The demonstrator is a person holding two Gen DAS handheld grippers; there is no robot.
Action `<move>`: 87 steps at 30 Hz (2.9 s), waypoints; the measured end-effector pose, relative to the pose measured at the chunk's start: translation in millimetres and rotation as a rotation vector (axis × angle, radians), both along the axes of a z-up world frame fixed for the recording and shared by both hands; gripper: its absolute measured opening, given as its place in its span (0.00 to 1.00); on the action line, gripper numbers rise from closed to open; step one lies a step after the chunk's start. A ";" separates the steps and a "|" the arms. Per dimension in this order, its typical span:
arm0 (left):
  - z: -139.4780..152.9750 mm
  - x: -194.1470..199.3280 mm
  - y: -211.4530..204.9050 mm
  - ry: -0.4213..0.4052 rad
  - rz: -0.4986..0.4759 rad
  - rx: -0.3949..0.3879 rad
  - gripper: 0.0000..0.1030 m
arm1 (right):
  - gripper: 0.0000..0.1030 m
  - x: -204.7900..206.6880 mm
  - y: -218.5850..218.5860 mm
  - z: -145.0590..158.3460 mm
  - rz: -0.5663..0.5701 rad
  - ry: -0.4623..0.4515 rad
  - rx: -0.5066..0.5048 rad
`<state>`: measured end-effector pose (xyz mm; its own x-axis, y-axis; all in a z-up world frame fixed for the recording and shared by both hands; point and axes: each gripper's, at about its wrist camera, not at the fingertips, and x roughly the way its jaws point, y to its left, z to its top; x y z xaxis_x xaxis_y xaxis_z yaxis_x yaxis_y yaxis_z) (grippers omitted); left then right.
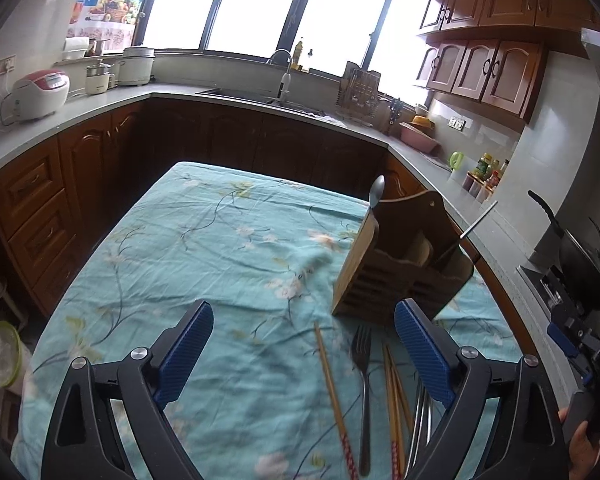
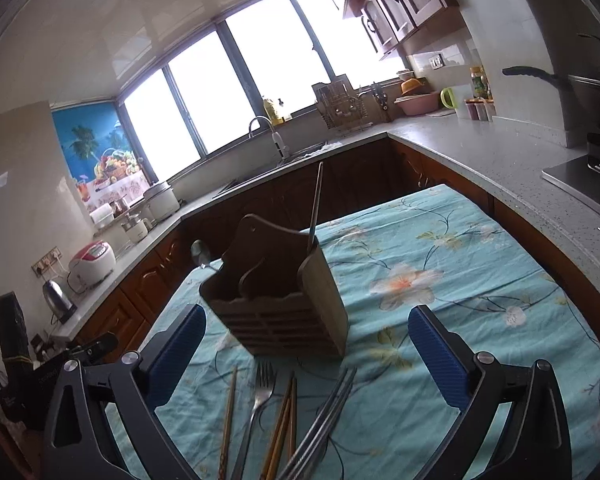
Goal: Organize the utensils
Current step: 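Open both tools and pull them back from the wooden holder, then move both tools toward the remaining chopsticks beside the holder, then close the left tool on a wooden chopstick while the right tool grasps metal chopsticks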
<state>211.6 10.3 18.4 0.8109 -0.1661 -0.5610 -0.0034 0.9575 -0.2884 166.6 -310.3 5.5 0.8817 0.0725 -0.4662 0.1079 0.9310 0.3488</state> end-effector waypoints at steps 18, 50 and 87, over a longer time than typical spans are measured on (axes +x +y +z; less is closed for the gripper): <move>-18.4 -61.5 11.4 0.061 -0.002 0.022 0.90 | 0.99 -61.2 22.0 -29.6 0.025 0.087 -0.046; -56.5 11.9 -16.5 0.217 -0.053 0.129 0.89 | 0.99 -23.3 21.4 -77.2 0.032 0.256 -0.025; -120.8 141.4 -68.0 0.316 -0.179 0.284 0.31 | 0.17 64.4 31.4 -128.1 0.145 0.532 -0.148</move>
